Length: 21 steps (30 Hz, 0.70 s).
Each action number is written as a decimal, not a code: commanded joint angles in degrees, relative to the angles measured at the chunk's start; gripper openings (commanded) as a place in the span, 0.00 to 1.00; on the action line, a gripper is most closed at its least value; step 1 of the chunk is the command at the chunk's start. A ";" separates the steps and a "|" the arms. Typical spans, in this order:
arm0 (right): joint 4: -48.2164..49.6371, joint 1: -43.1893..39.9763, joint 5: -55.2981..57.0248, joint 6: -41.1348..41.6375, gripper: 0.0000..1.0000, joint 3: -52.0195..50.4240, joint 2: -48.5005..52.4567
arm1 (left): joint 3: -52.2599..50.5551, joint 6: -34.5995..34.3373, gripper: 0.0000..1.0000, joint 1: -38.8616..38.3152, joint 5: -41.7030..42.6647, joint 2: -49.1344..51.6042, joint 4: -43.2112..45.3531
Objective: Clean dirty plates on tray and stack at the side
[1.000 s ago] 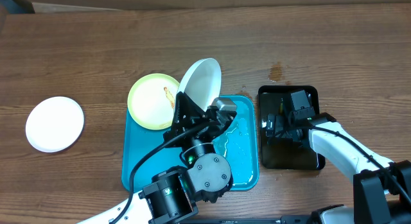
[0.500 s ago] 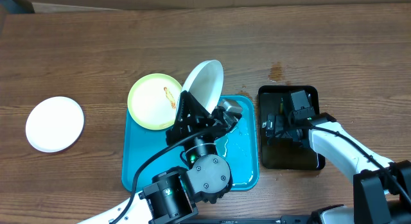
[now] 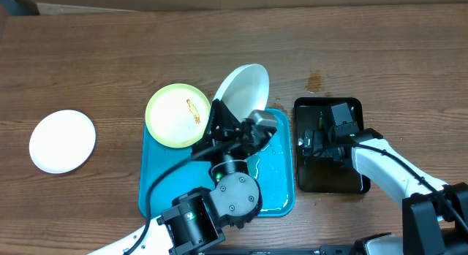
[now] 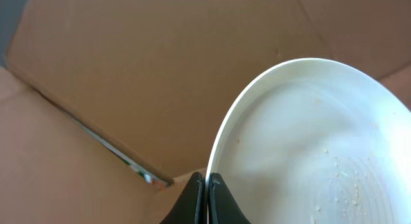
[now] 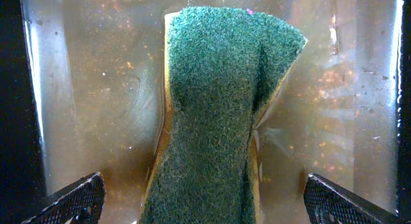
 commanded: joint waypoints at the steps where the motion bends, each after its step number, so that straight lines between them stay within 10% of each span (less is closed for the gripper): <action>1: 0.17 -0.13 0.33 0.00 1.00 -0.22 0.17 | 0.98 -12.02 0.04 1.92 1.25 -0.72 -0.70; 13: 0.20 -0.13 0.33 0.00 1.00 -0.22 0.17 | 1.16 -28.22 0.05 14.49 18.05 -0.83 -16.70; 21: 0.20 -0.13 0.33 0.00 1.00 -0.22 0.17 | 9.97 -44.89 0.04 40.11 62.40 -0.85 -37.62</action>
